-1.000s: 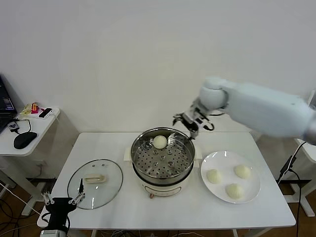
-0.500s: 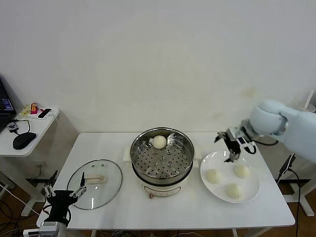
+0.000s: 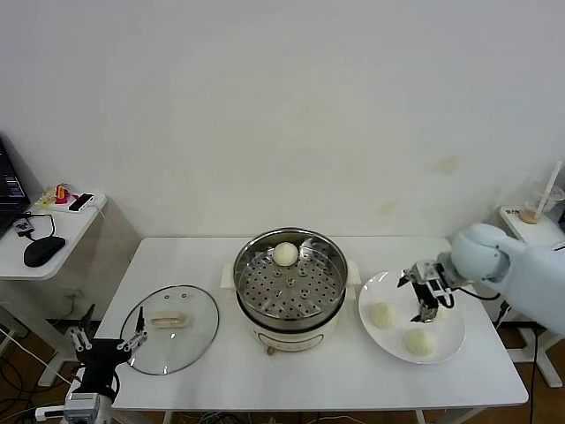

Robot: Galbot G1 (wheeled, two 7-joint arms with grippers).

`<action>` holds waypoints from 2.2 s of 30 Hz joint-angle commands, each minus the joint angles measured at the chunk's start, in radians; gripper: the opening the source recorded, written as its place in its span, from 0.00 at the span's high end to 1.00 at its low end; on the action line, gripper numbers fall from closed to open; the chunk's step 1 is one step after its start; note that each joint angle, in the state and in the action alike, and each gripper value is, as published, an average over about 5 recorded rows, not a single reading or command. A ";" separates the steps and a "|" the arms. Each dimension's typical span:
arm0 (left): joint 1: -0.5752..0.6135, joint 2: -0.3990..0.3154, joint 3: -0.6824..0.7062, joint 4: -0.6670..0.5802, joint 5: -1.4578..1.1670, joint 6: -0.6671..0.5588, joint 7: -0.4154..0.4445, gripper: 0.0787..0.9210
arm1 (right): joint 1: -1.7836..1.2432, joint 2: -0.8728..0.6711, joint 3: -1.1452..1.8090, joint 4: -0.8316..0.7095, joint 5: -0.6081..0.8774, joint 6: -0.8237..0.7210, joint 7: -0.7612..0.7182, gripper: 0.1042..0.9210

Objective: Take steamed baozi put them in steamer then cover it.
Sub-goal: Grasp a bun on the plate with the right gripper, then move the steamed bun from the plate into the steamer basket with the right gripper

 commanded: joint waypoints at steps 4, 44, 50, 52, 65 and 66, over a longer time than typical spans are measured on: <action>0.003 0.001 -0.014 0.005 -0.001 0.000 0.001 0.12 | -0.152 0.157 0.094 -0.181 -0.057 0.014 0.015 0.12; -0.001 -0.008 -0.016 0.005 0.002 -0.002 -0.001 0.12 | 0.137 0.029 0.039 -0.091 0.018 -0.002 -0.094 0.40; -0.005 -0.002 -0.005 -0.001 -0.001 -0.002 -0.001 0.12 | 0.365 -0.017 -0.074 -0.013 0.139 -0.028 -0.080 0.39; -0.006 0.002 -0.003 -0.004 -0.002 -0.002 -0.001 0.12 | 0.450 -0.003 -0.123 0.011 0.186 -0.046 -0.062 0.39; -0.022 0.023 0.008 -0.002 -0.012 -0.003 0.000 0.12 | 0.592 0.338 -0.255 0.088 0.485 -0.263 0.105 0.37; -0.025 0.023 0.007 0.000 -0.012 -0.003 -0.001 0.12 | 0.577 0.370 -0.251 0.076 0.499 -0.273 0.114 0.37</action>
